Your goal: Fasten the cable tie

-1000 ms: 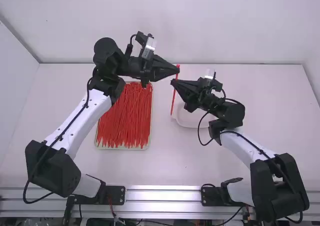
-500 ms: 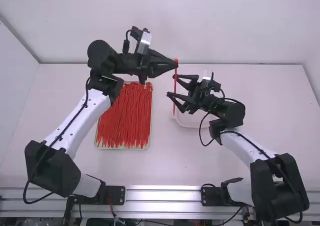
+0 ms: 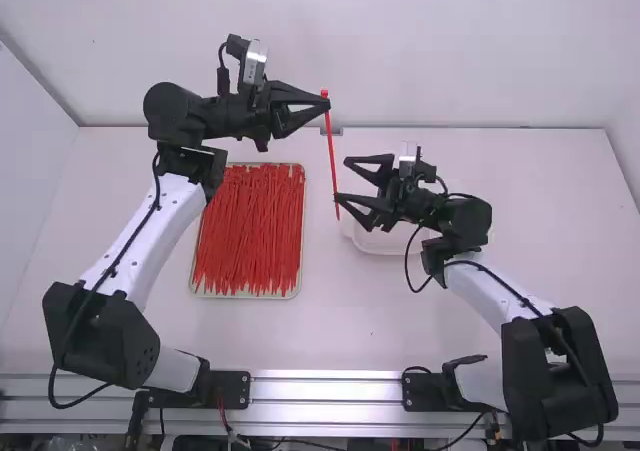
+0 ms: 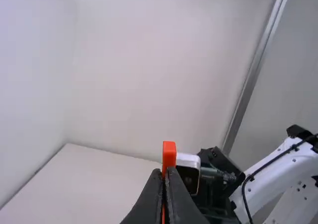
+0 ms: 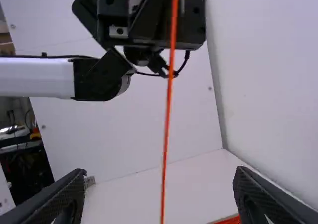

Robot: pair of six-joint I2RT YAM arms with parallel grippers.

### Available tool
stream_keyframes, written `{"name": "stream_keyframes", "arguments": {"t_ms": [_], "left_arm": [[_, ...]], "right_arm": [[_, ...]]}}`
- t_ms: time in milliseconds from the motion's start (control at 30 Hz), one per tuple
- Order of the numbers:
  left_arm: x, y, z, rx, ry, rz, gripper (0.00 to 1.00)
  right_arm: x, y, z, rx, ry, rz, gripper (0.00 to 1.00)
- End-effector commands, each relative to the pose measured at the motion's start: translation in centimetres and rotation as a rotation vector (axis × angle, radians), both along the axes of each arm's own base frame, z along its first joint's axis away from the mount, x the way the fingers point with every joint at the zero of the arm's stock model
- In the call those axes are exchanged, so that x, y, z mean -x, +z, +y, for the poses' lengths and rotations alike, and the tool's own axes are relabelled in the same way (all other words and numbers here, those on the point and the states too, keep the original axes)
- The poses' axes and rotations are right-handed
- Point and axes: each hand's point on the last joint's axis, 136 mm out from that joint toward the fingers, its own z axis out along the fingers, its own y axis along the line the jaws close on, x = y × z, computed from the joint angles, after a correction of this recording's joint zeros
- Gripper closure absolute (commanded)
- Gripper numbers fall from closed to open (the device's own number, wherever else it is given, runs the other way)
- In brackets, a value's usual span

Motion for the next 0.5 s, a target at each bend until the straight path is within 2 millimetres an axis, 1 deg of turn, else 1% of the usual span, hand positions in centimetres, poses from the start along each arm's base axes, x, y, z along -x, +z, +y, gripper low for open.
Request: {"name": "stream_keyframes", "arguments": {"t_ms": [0, 167, 200, 233, 400, 467], "left_arm": [[0.3, 1.6, 0.0, 0.021, 0.005, -0.009, 0.98], [1.1, 2.5, 0.0, -0.004, -0.026, -0.024, 0.98], [1.1, 2.6, -0.1, -0.007, -0.027, -0.020, 0.97], [1.1, 2.8, -0.1, -0.007, -0.025, -0.017, 0.98], [1.0, 3.2, -0.1, -0.010, -0.020, -0.012, 0.98], [0.9, 3.3, -0.1, -0.011, -0.019, -0.009, 0.98]], "right_arm": [[0.3, 0.6, 0.6, 0.010, 0.021, -0.034, 0.21], [-0.4, -0.3, 0.5, 0.031, 0.010, 0.010, 0.20], [-0.3, -0.4, 0.5, 0.033, 0.011, 0.012, 0.21], [-0.3, -0.4, 0.5, 0.034, 0.013, 0.012, 0.21], [0.2, -0.5, 0.9, 0.042, 0.041, 0.010, 0.23], [0.4, -0.5, 1.0, 0.046, 0.048, 0.000, 0.26]]}}
